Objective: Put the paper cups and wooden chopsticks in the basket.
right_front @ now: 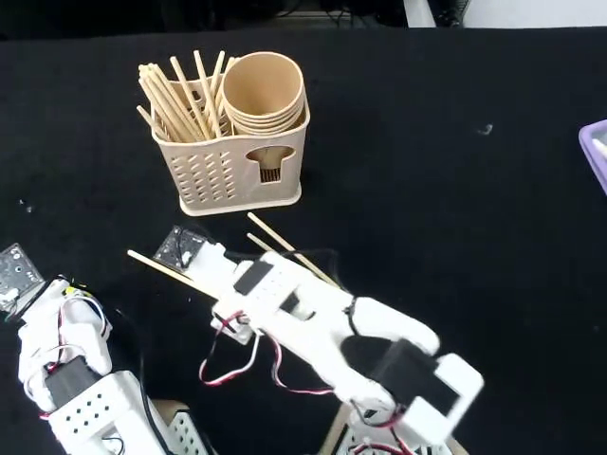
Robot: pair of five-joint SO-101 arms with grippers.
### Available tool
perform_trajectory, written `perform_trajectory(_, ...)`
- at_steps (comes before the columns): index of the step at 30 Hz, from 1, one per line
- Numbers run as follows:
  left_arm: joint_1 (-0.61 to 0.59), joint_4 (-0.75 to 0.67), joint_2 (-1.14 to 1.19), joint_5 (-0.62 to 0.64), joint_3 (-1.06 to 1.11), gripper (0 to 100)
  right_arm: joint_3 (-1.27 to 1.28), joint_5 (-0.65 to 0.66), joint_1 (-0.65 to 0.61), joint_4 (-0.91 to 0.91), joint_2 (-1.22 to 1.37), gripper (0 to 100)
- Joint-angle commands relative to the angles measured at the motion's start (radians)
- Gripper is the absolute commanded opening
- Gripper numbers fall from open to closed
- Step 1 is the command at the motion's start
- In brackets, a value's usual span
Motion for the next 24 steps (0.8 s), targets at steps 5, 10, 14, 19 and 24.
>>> perform_trajectory(5,-0.013,-0.018,-0.011,0.009,-0.038,11,-0.108,0.012,0.003,0.109,0.071,10.0)
perform_trajectory(10,-0.013,-0.018,-0.011,0.009,-0.038,11,-0.111,0.055,0.052,0.133,0.070,1.1)
perform_trajectory(14,-0.015,-0.018,-0.011,0.009,-0.038,11,-0.108,0.104,0.126,0.198,0.004,1.0)
perform_trajectory(19,-0.015,-0.018,-0.011,0.009,-0.038,11,-0.108,0.109,0.210,0.331,-0.246,1.0)
perform_trajectory(24,-0.015,-0.018,-0.011,0.009,-0.038,11,-0.114,0.101,0.219,0.466,-0.547,1.0)
